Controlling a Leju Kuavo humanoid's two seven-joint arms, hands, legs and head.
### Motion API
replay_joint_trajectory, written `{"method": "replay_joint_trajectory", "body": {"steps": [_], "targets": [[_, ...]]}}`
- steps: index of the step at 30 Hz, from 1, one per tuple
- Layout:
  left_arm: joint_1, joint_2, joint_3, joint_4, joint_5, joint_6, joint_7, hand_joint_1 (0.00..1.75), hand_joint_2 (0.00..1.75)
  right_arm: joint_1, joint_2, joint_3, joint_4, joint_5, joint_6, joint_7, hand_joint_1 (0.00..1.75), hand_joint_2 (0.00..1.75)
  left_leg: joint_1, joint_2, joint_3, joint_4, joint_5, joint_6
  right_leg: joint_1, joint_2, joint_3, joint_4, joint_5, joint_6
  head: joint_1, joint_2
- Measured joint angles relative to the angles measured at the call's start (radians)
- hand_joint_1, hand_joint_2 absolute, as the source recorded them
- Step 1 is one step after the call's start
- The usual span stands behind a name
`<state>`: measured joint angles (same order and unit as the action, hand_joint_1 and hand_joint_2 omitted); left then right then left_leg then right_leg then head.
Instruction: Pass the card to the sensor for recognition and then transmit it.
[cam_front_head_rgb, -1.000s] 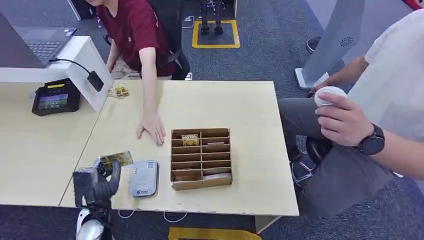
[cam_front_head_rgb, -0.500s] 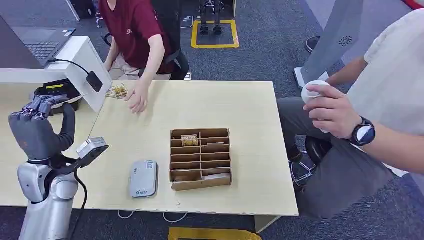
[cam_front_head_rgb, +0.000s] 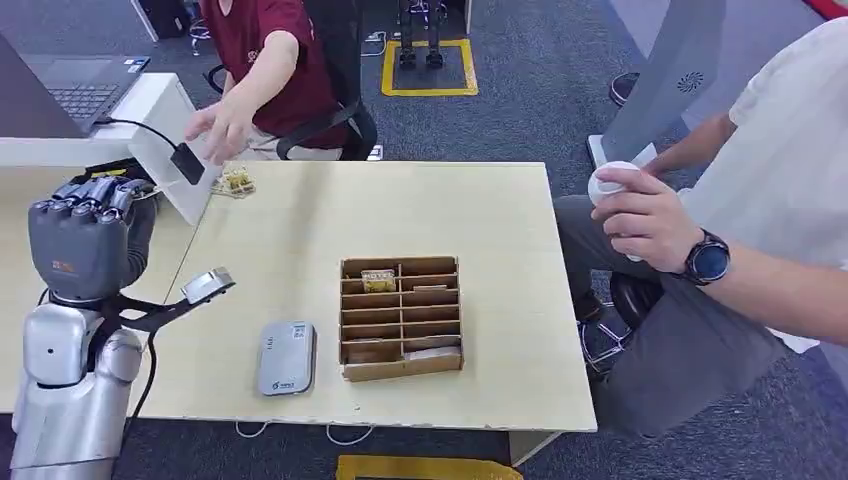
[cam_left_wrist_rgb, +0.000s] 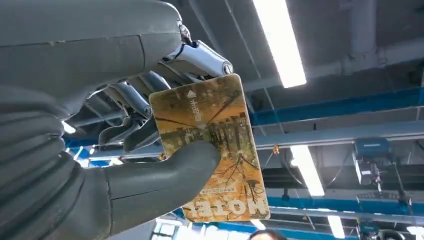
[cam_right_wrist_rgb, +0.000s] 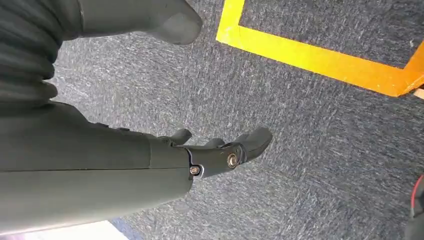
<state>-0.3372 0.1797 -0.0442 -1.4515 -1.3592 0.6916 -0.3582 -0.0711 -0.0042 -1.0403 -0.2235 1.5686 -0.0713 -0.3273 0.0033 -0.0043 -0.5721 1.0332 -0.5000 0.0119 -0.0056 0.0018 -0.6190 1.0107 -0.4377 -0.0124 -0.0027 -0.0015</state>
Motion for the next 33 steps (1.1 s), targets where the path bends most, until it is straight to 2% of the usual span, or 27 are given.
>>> {"method": "replay_joint_trajectory", "body": {"steps": [4,10,26,27,33], "targets": [[-0.008,0.012,0.000,0.003,-0.090,0.000,0.058,1.75,1.75,-0.002,0.000,0.006,0.000,-0.002,0.001,-0.001,0.00,1.75,0.000,0.000,0.000,0.000,0.000,0.000,0.000,0.000,-0.001,0.000,0.000,0.000,0.000,0.000],[-0.032,0.012,-0.005,0.022,-0.101,0.000,0.086,1.75,1.75,-0.003,-0.002,0.007,0.002,-0.007,0.001,0.000,0.00,1.75,0.000,0.000,0.000,0.000,0.000,0.000,0.000,0.000,-0.001,0.000,0.000,0.000,0.000,0.000],[-0.049,-0.001,-0.015,0.055,-0.054,0.006,0.076,1.75,1.75,-0.003,-0.005,0.007,0.004,-0.013,0.000,0.000,0.00,1.75,0.000,0.001,0.000,0.000,0.000,0.000,0.000,0.001,-0.001,0.000,0.000,0.000,0.000,0.000],[-0.049,-0.002,-0.015,0.057,-0.046,0.006,0.072,0.00,1.75,-0.003,-0.005,0.007,0.004,-0.013,0.000,0.000,0.00,1.75,0.000,0.001,0.000,0.000,0.000,0.000,0.000,0.001,-0.001,0.000,0.000,0.000,0.000,0.000],[-0.049,-0.002,-0.016,0.057,-0.045,0.006,0.072,0.00,1.75,-0.003,-0.005,0.007,0.004,-0.013,0.000,0.000,0.00,1.75,0.000,0.001,0.000,0.000,0.000,0.000,0.000,0.001,-0.001,0.000,0.000,0.000,0.000,0.000]]}}
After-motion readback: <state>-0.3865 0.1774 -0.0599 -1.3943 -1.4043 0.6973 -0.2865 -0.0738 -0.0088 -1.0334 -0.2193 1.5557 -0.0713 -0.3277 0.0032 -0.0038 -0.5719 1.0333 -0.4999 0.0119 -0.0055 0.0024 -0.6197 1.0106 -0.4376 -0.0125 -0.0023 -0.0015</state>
